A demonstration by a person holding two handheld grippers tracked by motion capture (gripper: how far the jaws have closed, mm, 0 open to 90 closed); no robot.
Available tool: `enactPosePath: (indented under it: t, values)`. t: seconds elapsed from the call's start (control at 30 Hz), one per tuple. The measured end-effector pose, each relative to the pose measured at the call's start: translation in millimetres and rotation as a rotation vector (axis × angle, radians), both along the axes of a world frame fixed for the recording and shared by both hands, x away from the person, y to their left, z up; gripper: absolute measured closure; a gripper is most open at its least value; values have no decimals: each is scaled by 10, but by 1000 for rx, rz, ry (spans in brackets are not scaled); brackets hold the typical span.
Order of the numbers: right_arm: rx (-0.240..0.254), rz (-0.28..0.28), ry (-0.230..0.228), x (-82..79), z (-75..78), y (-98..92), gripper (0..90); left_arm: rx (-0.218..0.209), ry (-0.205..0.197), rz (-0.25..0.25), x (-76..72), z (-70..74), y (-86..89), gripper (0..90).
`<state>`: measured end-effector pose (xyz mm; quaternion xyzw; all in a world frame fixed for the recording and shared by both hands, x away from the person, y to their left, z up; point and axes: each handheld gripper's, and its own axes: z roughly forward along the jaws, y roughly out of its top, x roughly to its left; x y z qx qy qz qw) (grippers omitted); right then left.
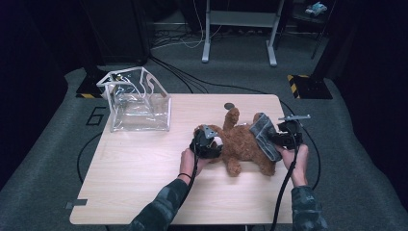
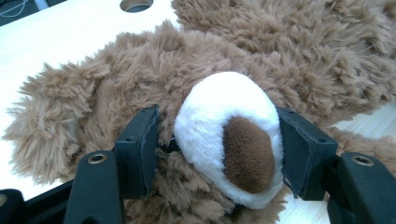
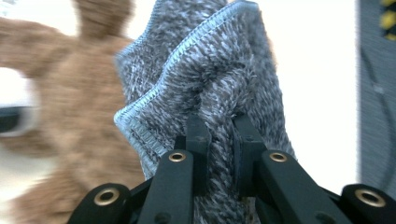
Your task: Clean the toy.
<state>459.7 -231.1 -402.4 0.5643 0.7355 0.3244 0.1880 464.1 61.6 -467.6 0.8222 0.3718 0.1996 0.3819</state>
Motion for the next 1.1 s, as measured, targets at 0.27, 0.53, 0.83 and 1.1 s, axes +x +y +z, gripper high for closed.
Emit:
enactPosePath:
  t: [0.27, 0.53, 0.83, 1.1]
  values:
    - [-42, 4, 88, 174, -347, 209, 805, 0, 0, 0, -1, 0, -1, 364]
    - [-112, -77, 188, 313, -691, 7, 807, 1, 5, -3, 2, 7, 4, 365]
    - [-13, 12, -2, 42, 14, 177, 805, 1, 5, -1, 7, 8, 7, 364]
    - [-40, 183, -56, 109, 224, 861, 801, 0, 7, -1, 9, 9, 8, 364]
